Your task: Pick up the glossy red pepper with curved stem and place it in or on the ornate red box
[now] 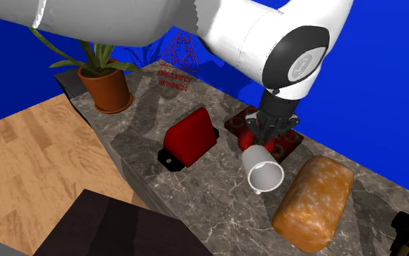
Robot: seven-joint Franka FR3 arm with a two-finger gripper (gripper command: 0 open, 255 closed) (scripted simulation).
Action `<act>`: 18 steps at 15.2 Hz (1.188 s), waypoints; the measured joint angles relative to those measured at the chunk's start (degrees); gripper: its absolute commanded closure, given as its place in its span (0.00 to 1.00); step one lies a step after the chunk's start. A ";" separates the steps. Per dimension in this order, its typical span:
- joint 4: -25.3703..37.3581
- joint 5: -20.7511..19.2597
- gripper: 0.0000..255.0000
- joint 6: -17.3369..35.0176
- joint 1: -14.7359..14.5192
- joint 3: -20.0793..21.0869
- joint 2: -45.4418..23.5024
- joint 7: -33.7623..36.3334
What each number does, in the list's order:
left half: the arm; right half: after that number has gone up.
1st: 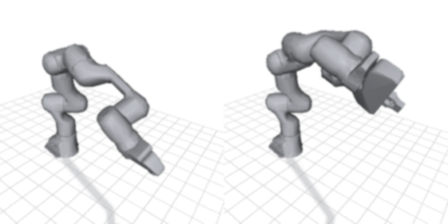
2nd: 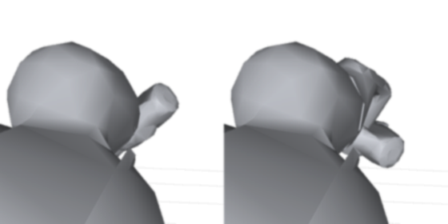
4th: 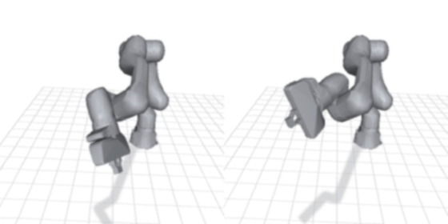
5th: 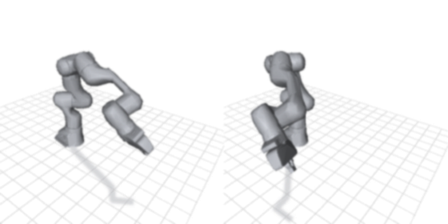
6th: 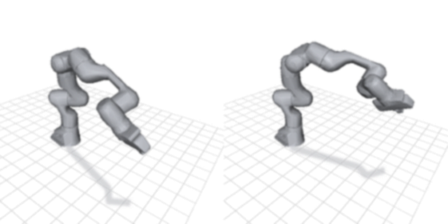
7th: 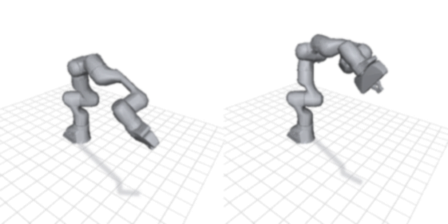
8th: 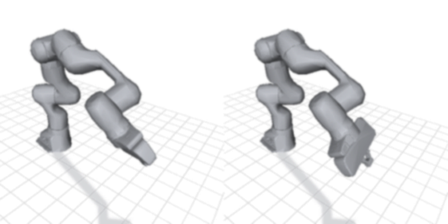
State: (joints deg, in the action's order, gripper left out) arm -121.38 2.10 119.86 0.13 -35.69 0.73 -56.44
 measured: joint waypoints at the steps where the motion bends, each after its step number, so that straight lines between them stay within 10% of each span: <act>1: 2.38 1.27 1.00 -0.79 -0.17 0.12 -1.96 -0.32; 13: 41.99 14.82 1.00 -17.56 5.38 3.83 -28.67 -1.23; 18: 74.35 19.90 1.00 -31.39 14.20 7.46 -46.46 2.55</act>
State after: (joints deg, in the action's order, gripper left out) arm -47.03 22.00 88.48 14.32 -28.22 -45.73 -53.89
